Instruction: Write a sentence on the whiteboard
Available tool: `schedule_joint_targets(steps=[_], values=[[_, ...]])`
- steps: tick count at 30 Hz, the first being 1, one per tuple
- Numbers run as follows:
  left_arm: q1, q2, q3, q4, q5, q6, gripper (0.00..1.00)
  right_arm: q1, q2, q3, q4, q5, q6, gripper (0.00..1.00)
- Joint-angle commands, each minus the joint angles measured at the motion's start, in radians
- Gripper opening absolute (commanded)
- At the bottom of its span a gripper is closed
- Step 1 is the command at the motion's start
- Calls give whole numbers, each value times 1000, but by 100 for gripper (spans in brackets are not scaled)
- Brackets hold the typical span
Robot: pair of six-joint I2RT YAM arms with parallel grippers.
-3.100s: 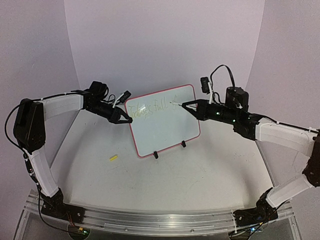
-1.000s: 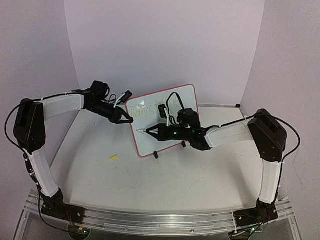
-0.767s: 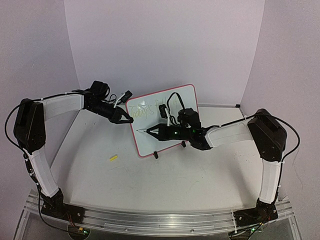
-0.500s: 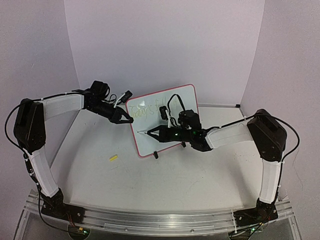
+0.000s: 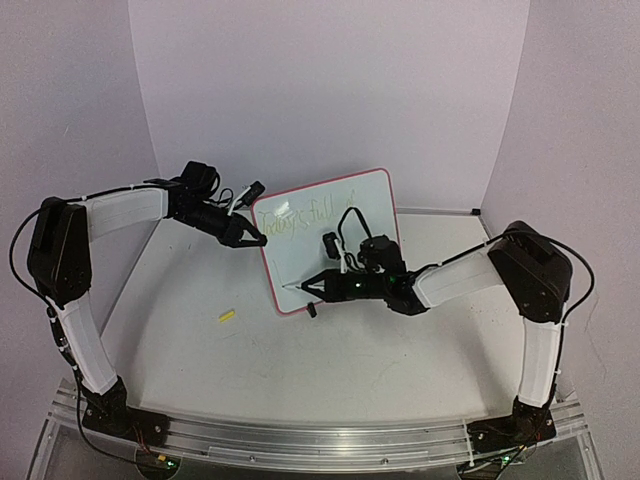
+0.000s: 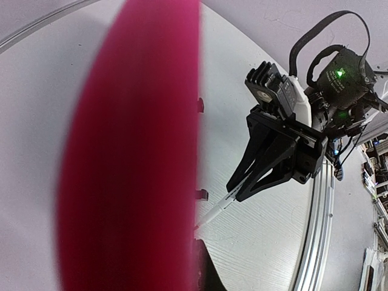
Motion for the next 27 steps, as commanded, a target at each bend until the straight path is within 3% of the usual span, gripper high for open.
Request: schedule_joint_targets(steps=[1, 8, 27], values=[[-28, 17, 6, -57, -48, 51, 0, 10, -92, -3, 54, -31, -3, 0], [-29, 17, 7, -58, -48, 50, 0, 30, -136, 30, 50, 28, -19, 0], [-29, 20, 7, -56, -50, 51, 0, 31, -18, 133, 0, 75, -36, 0]])
